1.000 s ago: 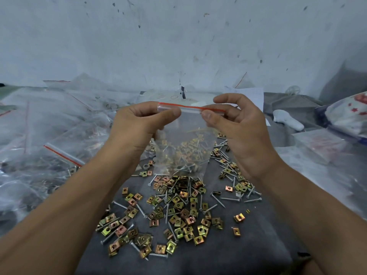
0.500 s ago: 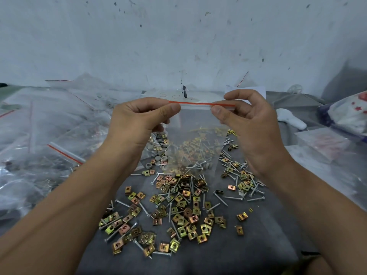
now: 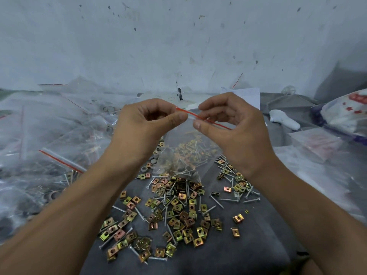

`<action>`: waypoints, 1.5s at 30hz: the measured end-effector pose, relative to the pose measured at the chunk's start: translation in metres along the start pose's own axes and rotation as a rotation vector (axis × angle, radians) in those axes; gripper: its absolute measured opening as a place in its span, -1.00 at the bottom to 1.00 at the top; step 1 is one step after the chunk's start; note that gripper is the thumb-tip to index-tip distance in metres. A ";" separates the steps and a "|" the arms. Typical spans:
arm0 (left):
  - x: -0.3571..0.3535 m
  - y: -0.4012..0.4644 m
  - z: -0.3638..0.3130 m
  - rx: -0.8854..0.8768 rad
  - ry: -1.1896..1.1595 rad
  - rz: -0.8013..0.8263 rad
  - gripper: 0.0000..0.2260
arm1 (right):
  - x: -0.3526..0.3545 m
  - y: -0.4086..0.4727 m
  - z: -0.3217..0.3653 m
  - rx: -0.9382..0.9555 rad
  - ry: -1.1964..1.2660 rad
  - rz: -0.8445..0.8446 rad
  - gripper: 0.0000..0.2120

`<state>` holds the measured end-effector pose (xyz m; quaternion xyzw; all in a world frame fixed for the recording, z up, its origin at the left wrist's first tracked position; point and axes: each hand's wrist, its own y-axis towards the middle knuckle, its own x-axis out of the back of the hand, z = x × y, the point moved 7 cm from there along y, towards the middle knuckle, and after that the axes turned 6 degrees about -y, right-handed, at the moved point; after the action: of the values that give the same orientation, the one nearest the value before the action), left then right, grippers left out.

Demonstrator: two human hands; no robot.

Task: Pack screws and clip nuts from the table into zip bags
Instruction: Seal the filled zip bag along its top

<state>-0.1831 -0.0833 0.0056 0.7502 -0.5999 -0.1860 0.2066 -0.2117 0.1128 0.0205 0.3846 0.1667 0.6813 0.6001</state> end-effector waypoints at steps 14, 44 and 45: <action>-0.007 -0.005 0.002 0.059 -0.027 0.072 -0.94 | -0.001 0.002 0.002 -0.053 0.075 0.041 -0.61; -0.008 -0.002 0.001 0.075 -0.001 0.041 -0.90 | -0.001 0.002 -0.009 -0.179 0.143 0.080 -0.58; -0.006 -0.002 0.000 0.081 0.011 0.039 -0.92 | 0.000 0.003 -0.008 -0.175 0.126 0.079 -0.58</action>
<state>-0.1829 -0.0766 0.0045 0.7473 -0.6201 -0.1533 0.1832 -0.2202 0.1137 0.0174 0.2937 0.1287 0.7392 0.5922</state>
